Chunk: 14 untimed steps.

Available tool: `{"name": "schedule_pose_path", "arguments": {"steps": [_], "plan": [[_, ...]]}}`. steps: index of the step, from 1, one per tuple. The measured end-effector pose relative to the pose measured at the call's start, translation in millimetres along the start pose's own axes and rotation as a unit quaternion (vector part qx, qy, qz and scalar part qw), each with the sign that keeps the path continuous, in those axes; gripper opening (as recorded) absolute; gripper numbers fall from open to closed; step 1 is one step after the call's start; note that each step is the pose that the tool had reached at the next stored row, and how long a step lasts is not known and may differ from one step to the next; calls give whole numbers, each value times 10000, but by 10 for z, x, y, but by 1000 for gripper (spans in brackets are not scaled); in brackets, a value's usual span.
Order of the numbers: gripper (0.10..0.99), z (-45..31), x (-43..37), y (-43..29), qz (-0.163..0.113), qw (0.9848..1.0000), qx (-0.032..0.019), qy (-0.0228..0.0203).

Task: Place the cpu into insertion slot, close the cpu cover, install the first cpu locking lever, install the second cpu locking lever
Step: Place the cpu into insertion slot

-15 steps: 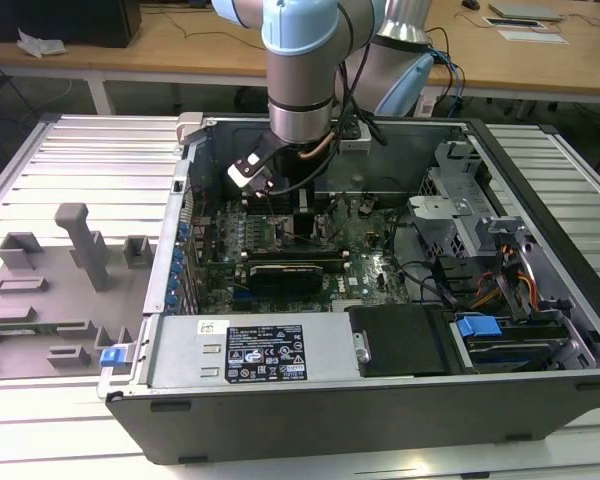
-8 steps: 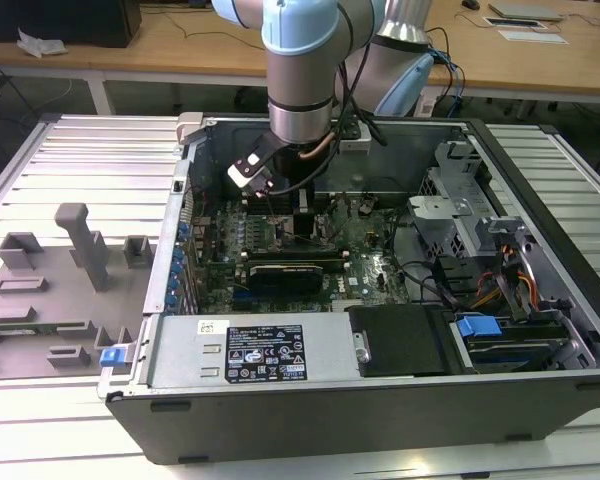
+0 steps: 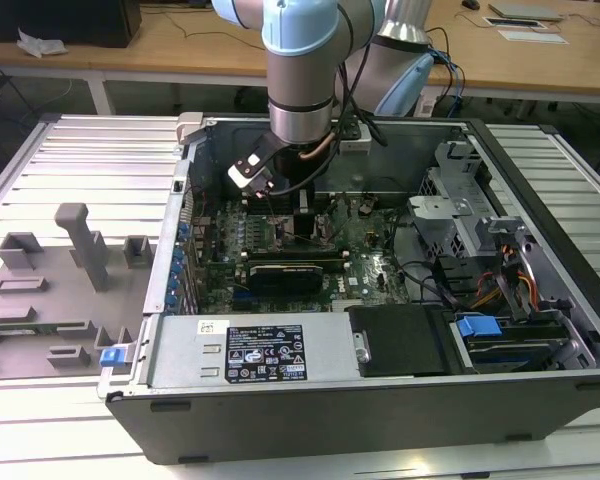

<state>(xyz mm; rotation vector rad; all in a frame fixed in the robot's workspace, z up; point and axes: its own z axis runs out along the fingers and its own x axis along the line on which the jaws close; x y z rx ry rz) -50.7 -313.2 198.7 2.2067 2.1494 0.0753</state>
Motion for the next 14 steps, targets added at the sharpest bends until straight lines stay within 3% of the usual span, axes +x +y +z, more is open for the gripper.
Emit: {"name": "schedule_pose_path", "arguments": {"steps": [9, 10, 11, 14], "plan": [[557, 1, -8, 1, 0, 10000, -1, 0], [620, 1, -8, 0, 0, 10000, -1, 0], [620, 1, -9, 1, 0, 10000, 0, 0], [620, -5, -9, 1, -3, 10000, 0, -25]]}}
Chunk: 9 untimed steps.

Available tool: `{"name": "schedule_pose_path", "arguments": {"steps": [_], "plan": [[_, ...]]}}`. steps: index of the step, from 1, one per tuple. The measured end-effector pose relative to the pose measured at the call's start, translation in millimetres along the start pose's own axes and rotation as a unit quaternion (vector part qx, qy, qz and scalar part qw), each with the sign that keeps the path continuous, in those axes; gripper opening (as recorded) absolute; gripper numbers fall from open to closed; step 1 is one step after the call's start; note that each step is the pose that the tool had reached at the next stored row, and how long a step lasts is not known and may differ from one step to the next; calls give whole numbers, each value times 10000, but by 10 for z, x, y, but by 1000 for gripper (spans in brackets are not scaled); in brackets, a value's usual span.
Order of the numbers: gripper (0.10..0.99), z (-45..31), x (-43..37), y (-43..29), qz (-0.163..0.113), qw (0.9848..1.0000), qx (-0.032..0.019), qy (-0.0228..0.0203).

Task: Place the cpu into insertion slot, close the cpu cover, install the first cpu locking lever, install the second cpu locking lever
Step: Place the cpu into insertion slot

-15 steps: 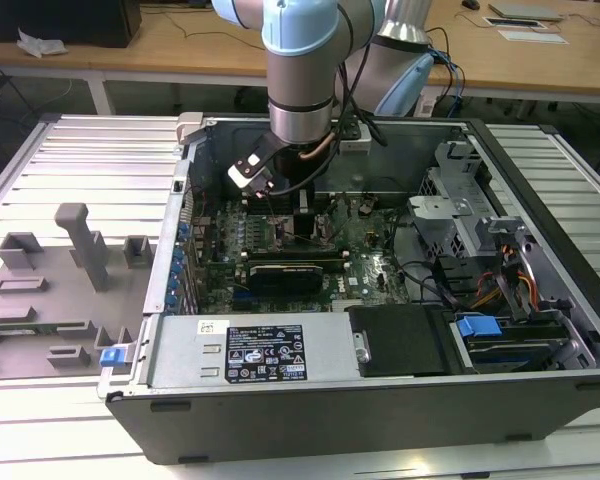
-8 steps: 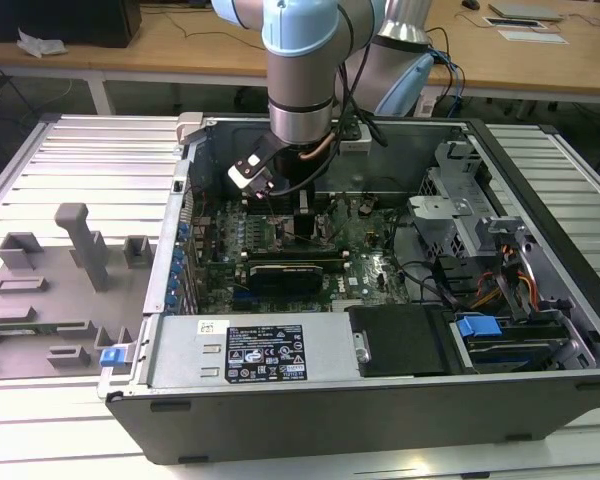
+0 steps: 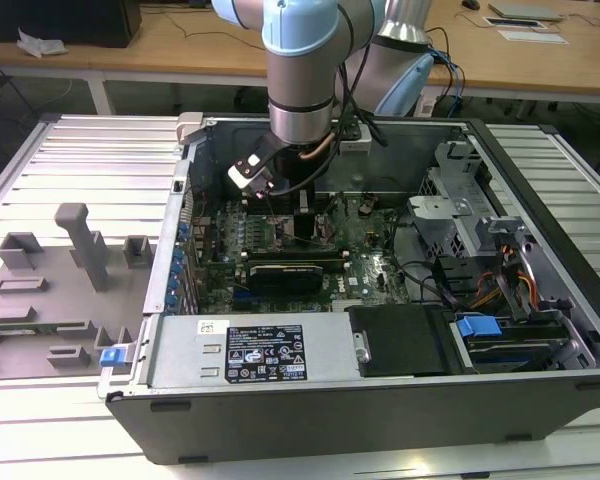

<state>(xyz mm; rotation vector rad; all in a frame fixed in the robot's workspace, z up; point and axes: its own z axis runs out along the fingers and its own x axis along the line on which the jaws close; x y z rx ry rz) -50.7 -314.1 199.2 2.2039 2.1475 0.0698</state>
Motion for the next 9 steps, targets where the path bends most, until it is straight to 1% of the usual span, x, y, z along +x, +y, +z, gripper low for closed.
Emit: {"name": "schedule_pose_path", "arguments": {"steps": [5, 6, 8, 9], "plan": [[620, -26, 0, 2, -1, 10000, -1, -16], [620, -27, 0, 1, -1, 10000, -2, -30], [620, -27, 0, 2, -5, 10000, -2, -73], [620, -27, 0, 2, -6, 10000, -1, -85]]}}
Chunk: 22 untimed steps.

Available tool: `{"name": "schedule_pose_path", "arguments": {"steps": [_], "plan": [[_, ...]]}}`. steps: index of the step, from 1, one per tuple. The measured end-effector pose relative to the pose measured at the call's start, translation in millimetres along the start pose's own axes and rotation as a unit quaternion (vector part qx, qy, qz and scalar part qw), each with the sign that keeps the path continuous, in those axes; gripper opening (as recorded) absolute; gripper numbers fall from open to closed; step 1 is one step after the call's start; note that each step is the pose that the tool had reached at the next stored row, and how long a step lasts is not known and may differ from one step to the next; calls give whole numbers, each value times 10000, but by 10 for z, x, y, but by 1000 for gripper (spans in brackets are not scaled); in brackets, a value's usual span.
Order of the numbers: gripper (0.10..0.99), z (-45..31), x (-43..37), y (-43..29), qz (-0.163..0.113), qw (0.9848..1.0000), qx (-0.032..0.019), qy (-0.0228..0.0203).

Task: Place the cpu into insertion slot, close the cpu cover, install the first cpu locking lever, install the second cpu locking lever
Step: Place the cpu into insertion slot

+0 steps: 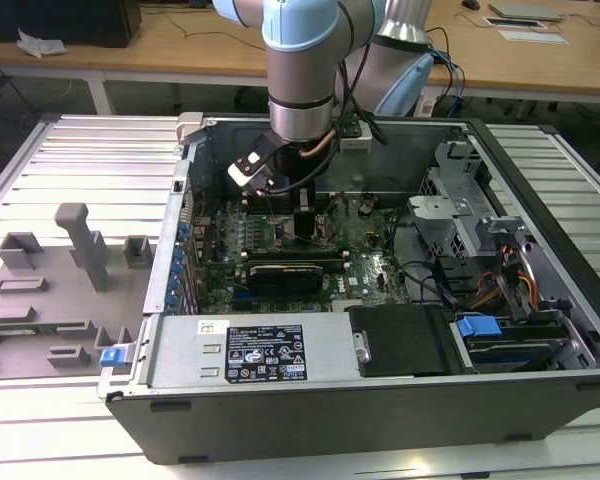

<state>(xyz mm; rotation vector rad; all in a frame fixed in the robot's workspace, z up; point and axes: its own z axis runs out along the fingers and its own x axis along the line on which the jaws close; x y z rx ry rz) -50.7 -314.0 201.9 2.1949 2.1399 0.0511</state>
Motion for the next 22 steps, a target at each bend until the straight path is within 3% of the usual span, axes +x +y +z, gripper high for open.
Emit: {"name": "schedule_pose_path", "arguments": {"steps": [2, 6, 10, 16, 17, 18, 20, 22], "plan": [[620, 0, 0, 0, -2, 10000, 0, -20], [620, -7, 0, 0, -1, 10000, 1, -23], [620, -60, -2, 5, -1, 10000, 0, -22], [620, -64, -2, 5, -1, 10000, 0, -21], [537, -65, -2, 5, -1, 10000, 0, -22], [537, -65, -2, 5, -1, 10000, 0, -21], [416, -66, -2, 5, -1, 10000, 0, -21], [173, -68, -2, 5, -1, 10000, 0, -21]]}}
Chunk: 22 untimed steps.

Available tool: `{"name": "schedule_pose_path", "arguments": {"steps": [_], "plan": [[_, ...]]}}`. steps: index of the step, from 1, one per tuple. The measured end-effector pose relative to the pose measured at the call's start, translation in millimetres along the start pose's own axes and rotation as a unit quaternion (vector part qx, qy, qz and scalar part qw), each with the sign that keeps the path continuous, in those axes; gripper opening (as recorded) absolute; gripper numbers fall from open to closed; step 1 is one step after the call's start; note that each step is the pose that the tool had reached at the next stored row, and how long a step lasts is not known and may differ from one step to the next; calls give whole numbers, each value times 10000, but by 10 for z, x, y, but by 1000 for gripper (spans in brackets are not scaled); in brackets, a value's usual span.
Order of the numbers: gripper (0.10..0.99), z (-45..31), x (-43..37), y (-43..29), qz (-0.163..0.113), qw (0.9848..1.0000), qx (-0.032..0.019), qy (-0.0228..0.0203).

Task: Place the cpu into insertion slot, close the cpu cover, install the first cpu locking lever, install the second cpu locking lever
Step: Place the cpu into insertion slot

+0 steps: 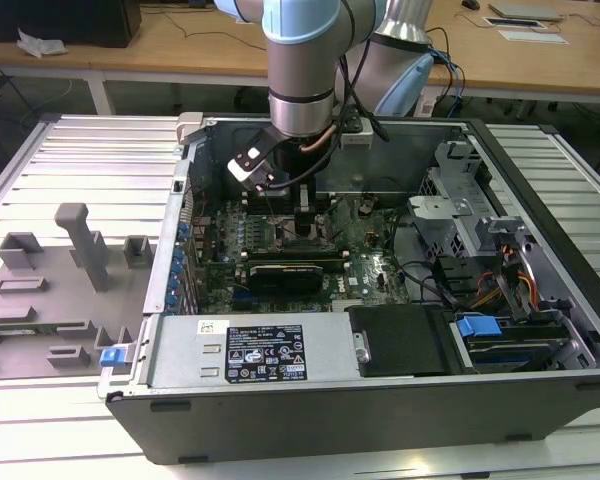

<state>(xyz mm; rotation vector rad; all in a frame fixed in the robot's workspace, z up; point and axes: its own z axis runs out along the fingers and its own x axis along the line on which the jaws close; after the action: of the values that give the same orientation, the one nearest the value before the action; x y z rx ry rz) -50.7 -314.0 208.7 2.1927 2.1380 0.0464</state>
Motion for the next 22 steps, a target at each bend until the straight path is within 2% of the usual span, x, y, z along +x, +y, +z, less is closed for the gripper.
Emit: {"name": "schedule_pose_path", "arguments": {"steps": [1, 4, 6, 7, 8, 13, 18, 22], "plan": [[114, -1, 0, 0, 0, 10000, 0, 0], [106, -3, -1, 0, 0, 10000, 1, 10], [106, -3, 0, 0, 7, 10000, 1, 92], [106, -2, 0, 0, 9, 9999, 1, 121], [106, -1, 0, 0, 11, 9999, 0, 129], [106, 29, 0, -3, 11, 9999, 2, 146], [106, 51, 0, -5, 11, 9999, 4, 145], [106, 40, 3, -2, 12, 9999, -3, 155]]}}
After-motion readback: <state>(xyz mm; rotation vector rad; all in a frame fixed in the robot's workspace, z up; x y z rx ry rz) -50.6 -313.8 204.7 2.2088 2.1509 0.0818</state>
